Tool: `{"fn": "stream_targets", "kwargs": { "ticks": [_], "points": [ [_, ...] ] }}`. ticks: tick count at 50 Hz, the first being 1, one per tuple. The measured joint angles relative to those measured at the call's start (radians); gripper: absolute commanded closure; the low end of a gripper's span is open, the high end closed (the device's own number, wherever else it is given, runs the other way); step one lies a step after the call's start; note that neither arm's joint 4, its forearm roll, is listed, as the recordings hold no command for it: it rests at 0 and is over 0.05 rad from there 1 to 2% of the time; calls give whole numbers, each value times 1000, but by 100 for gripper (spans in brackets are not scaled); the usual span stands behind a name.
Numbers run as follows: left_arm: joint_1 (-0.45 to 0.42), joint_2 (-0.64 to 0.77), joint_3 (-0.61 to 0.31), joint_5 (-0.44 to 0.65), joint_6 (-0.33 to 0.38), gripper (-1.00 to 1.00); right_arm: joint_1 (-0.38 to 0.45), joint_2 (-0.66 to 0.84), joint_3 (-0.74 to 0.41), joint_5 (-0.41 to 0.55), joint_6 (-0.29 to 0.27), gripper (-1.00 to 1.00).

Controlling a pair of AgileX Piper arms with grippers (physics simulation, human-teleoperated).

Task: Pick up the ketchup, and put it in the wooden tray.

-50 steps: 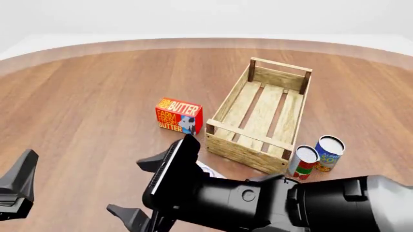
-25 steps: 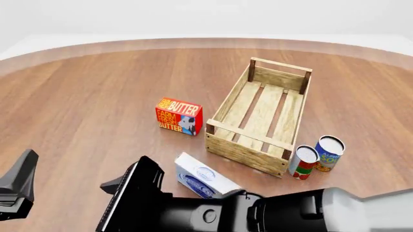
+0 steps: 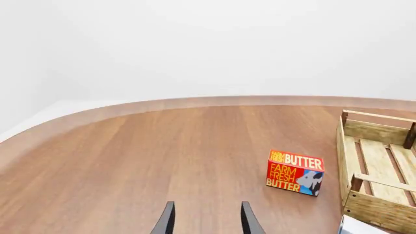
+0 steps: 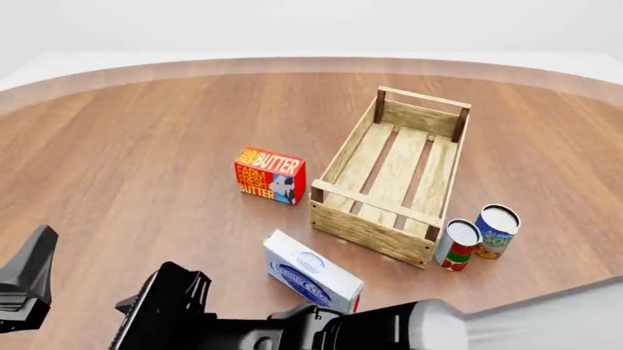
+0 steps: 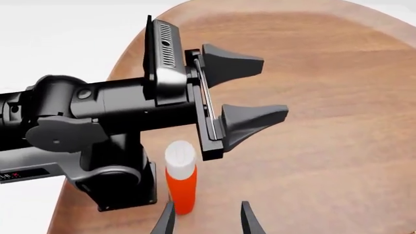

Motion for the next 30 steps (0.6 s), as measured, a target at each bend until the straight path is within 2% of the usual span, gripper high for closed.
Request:
{"fn": "stream_targets", "kwargs": {
  "ticks": [30],
  "points": [
    [0, 0, 0, 0, 0, -100, 58, 142, -136, 46, 3, -100]
  ]
}}
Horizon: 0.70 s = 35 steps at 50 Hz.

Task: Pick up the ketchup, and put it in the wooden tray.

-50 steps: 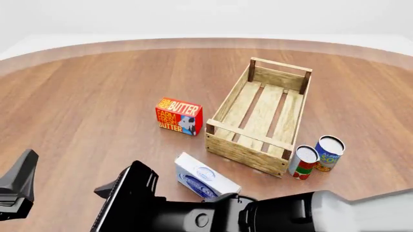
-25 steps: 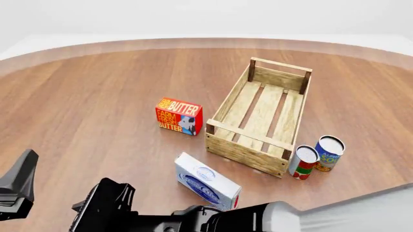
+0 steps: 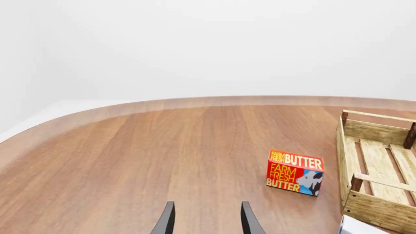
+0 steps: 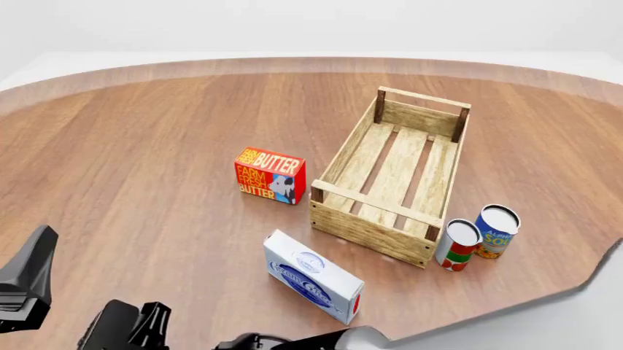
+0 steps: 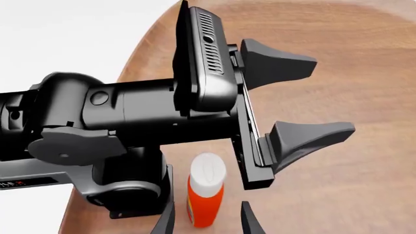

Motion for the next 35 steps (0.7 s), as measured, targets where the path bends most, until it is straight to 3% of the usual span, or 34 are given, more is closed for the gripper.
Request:
{"fn": "stream_targets", "kwargs": {
  "ticks": [35],
  "points": [
    [0, 0, 0, 0, 0, -100, -7, 211, -162, 60, 18, -100]
  ]
}}
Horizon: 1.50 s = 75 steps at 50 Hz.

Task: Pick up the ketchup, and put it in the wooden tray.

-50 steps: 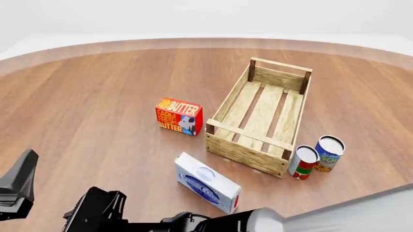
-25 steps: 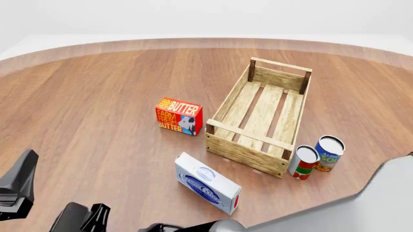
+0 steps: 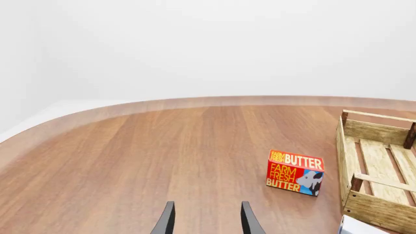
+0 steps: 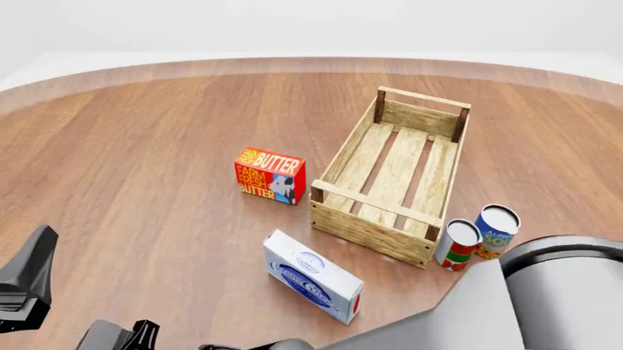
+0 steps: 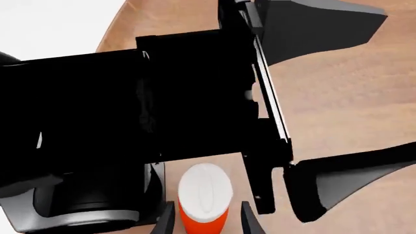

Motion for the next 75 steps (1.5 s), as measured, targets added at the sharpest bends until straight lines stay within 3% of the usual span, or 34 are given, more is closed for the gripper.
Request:
{"fn": "stream_targets", "kwargs": {
  "ticks": [8, 9, 27, 75],
  "points": [
    [0, 0, 0, 0, 0, -100, 0, 22, -14, 5, 4, -100],
    [0, 0, 0, 0, 0, -100, 0, 23, -16, 6, 5, 100],
    [0, 0, 0, 0, 0, -100, 2, 17, 0, -6, -11, 100],
    [0, 0, 0, 0, 0, -100, -56, -106, 192, -93, -32, 100]
  ]
}}
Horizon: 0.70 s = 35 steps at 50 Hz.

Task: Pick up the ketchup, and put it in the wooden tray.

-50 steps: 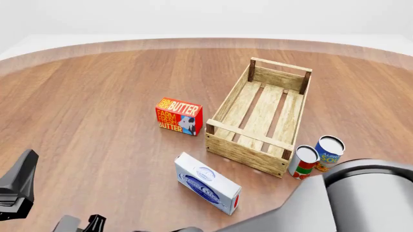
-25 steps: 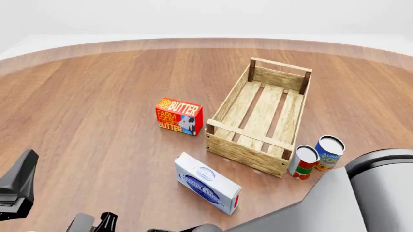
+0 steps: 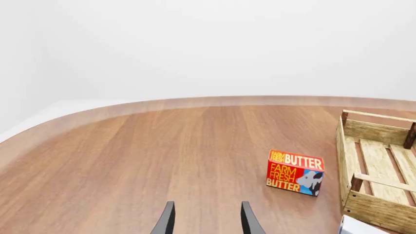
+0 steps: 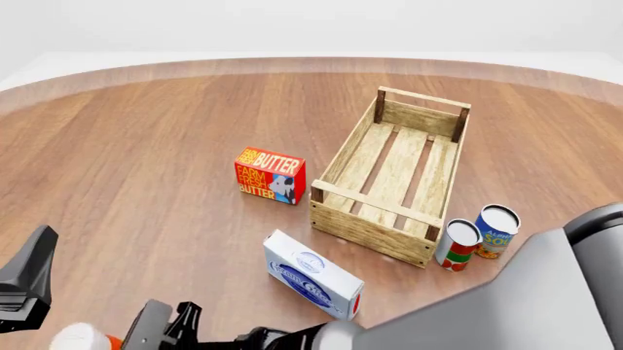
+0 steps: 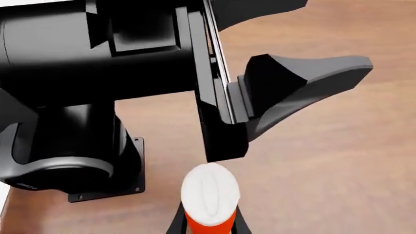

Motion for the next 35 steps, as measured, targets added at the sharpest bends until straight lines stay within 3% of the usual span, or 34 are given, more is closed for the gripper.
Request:
{"fn": "stream_targets", "kwargs": {
  "ticks": [35],
  "points": [
    [0, 0, 0, 0, 0, -100, -124, -135, 143, -34, 2, 100]
  ]
}}
